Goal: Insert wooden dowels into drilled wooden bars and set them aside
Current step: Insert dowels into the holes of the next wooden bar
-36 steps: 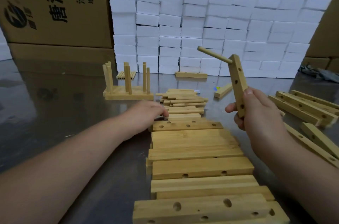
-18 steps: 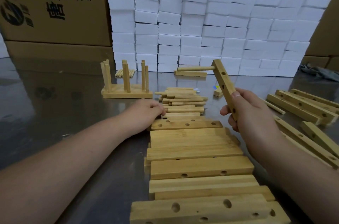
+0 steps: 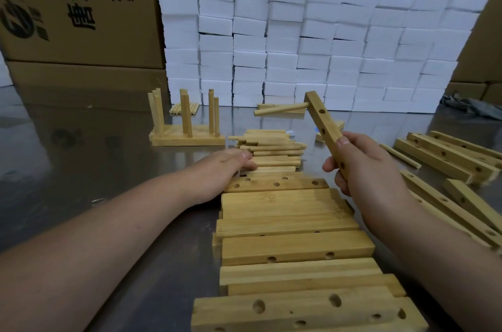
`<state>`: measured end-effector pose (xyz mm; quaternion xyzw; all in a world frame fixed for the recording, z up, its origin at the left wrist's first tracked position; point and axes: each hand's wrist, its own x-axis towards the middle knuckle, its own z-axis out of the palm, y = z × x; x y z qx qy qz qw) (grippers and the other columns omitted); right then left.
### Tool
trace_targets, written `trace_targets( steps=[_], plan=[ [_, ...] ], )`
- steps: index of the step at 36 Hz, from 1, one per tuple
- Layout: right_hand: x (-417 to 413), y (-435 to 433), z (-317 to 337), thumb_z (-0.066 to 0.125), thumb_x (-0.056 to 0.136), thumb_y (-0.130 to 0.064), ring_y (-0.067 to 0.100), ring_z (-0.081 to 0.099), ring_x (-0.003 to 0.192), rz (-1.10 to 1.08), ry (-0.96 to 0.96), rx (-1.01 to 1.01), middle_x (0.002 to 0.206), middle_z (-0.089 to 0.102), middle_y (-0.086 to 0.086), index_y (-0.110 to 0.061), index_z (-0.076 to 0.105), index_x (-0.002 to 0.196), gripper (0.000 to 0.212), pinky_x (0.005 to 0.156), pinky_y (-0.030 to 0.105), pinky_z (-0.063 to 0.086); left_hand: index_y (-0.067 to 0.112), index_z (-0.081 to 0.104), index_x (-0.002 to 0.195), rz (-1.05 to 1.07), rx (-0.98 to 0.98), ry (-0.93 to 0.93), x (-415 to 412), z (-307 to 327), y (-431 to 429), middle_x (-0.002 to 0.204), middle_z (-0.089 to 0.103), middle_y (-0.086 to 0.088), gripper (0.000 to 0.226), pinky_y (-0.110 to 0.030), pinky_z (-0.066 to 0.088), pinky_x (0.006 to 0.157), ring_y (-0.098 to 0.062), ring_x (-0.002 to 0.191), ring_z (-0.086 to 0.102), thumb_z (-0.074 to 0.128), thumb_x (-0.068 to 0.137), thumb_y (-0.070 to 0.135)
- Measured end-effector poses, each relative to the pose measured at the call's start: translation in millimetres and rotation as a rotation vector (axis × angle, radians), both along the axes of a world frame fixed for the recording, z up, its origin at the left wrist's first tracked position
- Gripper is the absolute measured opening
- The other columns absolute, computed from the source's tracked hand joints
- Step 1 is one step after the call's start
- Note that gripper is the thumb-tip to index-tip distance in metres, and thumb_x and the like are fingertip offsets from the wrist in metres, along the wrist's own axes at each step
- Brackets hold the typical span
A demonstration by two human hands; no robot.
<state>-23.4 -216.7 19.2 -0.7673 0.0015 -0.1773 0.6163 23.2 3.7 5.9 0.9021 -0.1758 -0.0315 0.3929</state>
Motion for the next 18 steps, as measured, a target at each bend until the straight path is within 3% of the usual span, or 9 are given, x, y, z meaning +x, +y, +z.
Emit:
trace_targets(
  steps=[5, 8, 12, 15, 18],
  plan=[
    [-1.2, 0.8, 0.5, 0.041, 0.098, -0.034, 0.005, 0.043, 0.048, -0.003, 0.006, -0.005, 0.059, 0.062, -0.012, -0.031, 0.053, 0.120, 0.025, 0.051, 0.026, 0.036, 0.031, 0.065, 0.105, 0.041, 0.004, -0.095, 1.1, -3.6, 1.5, 0.124, 0.052, 0.016, 0.046, -0.029, 0.033, 0.099, -0.006, 0.115, 0.046, 0.024, 0.095, 0.050],
    [-1.8, 1.6, 1.0, 0.041, 0.098, -0.033, 0.003, 0.042, 0.044, 0.002, 0.011, 0.003, 0.058, 0.062, -0.012, -0.030, 0.053, 0.120, 0.025, 0.050, 0.025, 0.035, 0.033, 0.066, 0.101, 0.041, -0.018, -0.132, 0.1, -3.1, 1.8, 0.123, 0.056, 0.014, 0.057, -0.031, 0.032, 0.100, -0.005, 0.118, 0.044, 0.018, 0.087, 0.060],
    [-2.6, 2.4, 1.6, 0.041, 0.098, -0.033, 0.006, 0.044, 0.050, -0.003, 0.015, 0.014, 0.061, 0.062, -0.008, -0.028, 0.052, 0.123, 0.028, 0.053, 0.026, 0.035, 0.031, 0.061, 0.112, 0.001, -0.038, -0.174, -0.6, -1.9, 0.3, 0.120, 0.055, 0.015, 0.055, -0.026, 0.031, 0.101, -0.002, 0.117, 0.045, 0.019, 0.087, 0.056],
    [-2.7, 2.5, 1.9, 0.041, 0.098, -0.034, 0.009, 0.044, 0.053, -0.006, 0.013, 0.006, 0.064, 0.061, -0.006, -0.027, 0.052, 0.124, 0.029, 0.054, 0.027, 0.035, 0.030, 0.053, 0.127, -0.056, 0.022, -0.132, -1.8, -2.0, -0.3, 0.128, 0.048, 0.018, 0.068, -0.019, 0.026, 0.097, 0.001, 0.119, 0.039, 0.018, 0.078, 0.062],
    [-2.6, 2.3, 1.8, 0.041, 0.098, -0.034, 0.008, 0.044, 0.052, -0.003, 0.014, 0.005, 0.062, 0.061, -0.007, -0.028, 0.052, 0.123, 0.028, 0.054, 0.027, 0.035, 0.035, 0.056, 0.123, -0.049, 0.046, -0.104, -3.0, -1.9, 0.5, 0.126, 0.049, 0.020, 0.056, -0.020, 0.028, 0.096, 0.001, 0.117, 0.041, 0.022, 0.085, 0.060]
  ],
)
